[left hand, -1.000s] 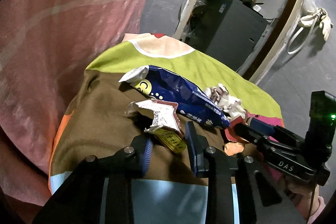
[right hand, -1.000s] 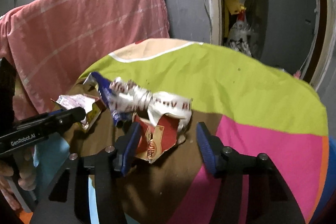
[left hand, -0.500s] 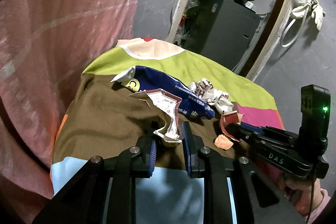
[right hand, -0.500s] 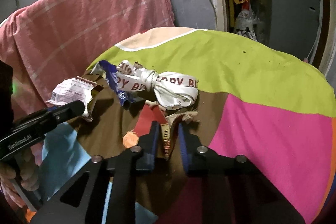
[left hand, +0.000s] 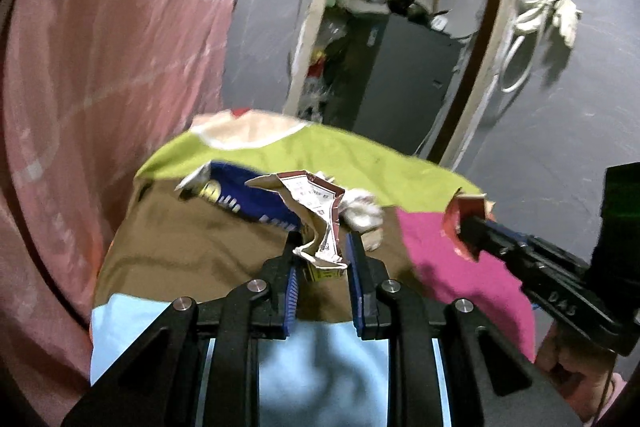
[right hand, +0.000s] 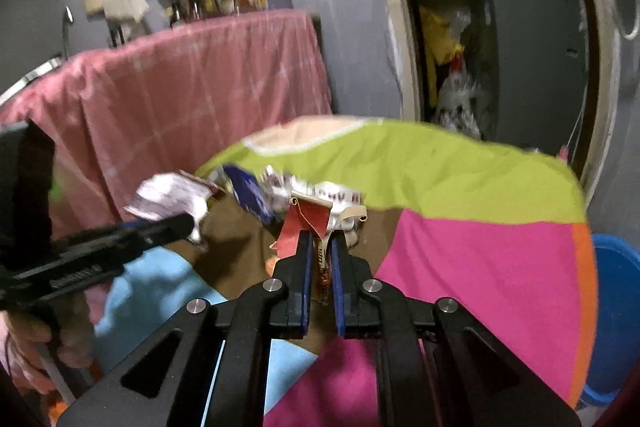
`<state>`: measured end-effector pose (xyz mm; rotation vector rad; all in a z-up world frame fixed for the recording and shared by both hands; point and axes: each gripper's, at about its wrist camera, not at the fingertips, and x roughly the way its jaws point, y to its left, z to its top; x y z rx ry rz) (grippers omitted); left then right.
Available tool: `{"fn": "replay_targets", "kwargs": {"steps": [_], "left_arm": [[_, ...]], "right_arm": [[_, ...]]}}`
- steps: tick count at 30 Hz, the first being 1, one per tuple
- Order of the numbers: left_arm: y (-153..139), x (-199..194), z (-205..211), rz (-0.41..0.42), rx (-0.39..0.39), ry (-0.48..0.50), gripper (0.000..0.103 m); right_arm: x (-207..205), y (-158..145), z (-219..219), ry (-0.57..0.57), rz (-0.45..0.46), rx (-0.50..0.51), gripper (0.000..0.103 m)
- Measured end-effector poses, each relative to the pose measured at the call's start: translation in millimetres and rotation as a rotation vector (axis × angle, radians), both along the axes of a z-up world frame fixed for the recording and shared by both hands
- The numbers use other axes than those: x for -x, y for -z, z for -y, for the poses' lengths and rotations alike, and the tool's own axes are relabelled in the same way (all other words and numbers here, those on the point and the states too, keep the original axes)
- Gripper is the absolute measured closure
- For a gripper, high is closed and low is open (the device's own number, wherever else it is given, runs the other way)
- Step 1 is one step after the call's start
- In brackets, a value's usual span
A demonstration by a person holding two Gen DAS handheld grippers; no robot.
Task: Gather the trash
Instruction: 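Carry both wrappers to the blue bucket and open both tools to drop them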
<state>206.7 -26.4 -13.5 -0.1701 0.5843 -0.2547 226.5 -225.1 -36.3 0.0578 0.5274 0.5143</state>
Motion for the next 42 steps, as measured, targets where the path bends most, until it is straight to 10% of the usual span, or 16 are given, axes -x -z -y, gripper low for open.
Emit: {"fn": "replay_targets", "kwargs": {"steps": [11, 23, 33, 42], "left_arm": [[-57, 28, 76, 0.305, 0.026, 0.074, 0.085], [-86, 52, 178, 0.534, 0.077, 0.161, 0.085], [-76, 41, 242, 0.533, 0.071, 0.215, 0.085], [-40, -4, 279, 0.347, 0.030, 0.264, 0.085]], "right_arm": [[74, -77, 64, 0.192, 0.376, 0.026, 0.096], [120, -110, 143, 0.403, 0.577, 0.116, 0.096], [133, -103, 203, 0.515, 0.629, 0.161, 0.096], [98, -59, 244, 0.563, 0.484, 0.133, 0.096]]}}
